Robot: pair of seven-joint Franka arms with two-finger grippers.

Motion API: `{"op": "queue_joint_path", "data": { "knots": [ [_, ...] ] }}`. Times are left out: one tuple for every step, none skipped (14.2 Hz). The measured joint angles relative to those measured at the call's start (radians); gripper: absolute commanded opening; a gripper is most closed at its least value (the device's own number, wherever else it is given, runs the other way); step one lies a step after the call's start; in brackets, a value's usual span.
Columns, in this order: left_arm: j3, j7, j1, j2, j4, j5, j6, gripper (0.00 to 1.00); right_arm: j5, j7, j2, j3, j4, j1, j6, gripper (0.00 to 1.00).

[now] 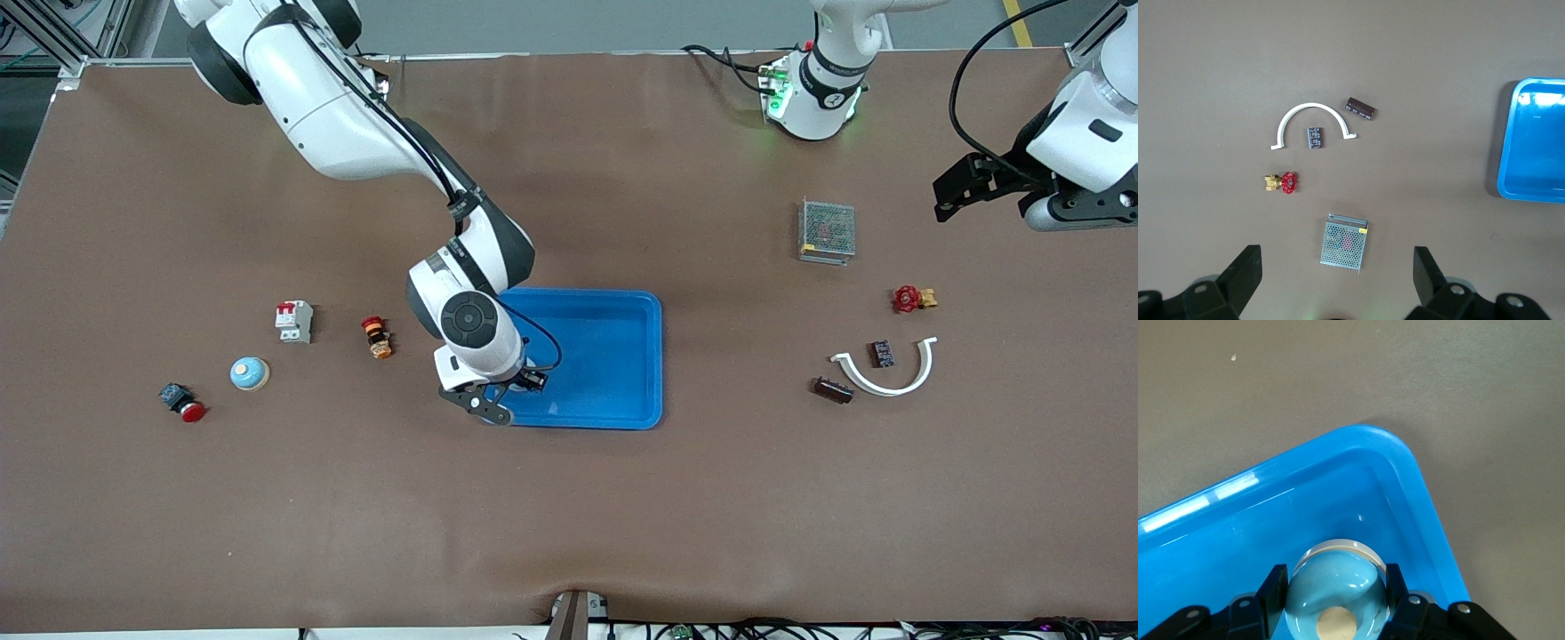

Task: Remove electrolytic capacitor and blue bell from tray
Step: 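Lift the second bell with the right gripper and carry it beside the first bell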

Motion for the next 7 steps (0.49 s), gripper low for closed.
{"op": "queue_joint_path", "data": {
  "knots": [
    [0.0,0.0,0.0,0.0,0.0,0.0,0.0,1.0,0.003,0.0,-0.001,0.001,0.02,-0.006,-0.039,0.0],
    [0.0,0.0,0.0,0.001,0.0,-0.001,0.0,1.0,0.014,-0.006,-0.003,0.005,0.043,-0.02,-0.085,0.0],
    [0.0,0.0,0.0,0.002,0.0,-0.001,0.0,1.0,0.034,-0.031,-0.005,0.02,0.068,-0.049,-0.14,0.0],
    [0.0,0.0,0.0,0.003,0.0,-0.001,0.0,1.0,0.045,-0.068,-0.007,0.042,0.091,-0.088,-0.197,0.0],
    [0.0,0.0,0.001,0.005,0.0,-0.001,0.0,1.0,0.049,-0.112,-0.011,0.062,0.111,-0.131,-0.249,0.0],
    [0.001,0.0,0.001,0.007,0.0,-0.001,0.0,1.0,0.052,-0.166,-0.019,0.076,0.126,-0.171,-0.301,0.0],
    [0.002,0.0,0.001,0.012,0.001,-0.001,0.001,1.0,0.054,-0.227,-0.031,0.082,0.136,-0.205,-0.353,0.0]
  ]
}}
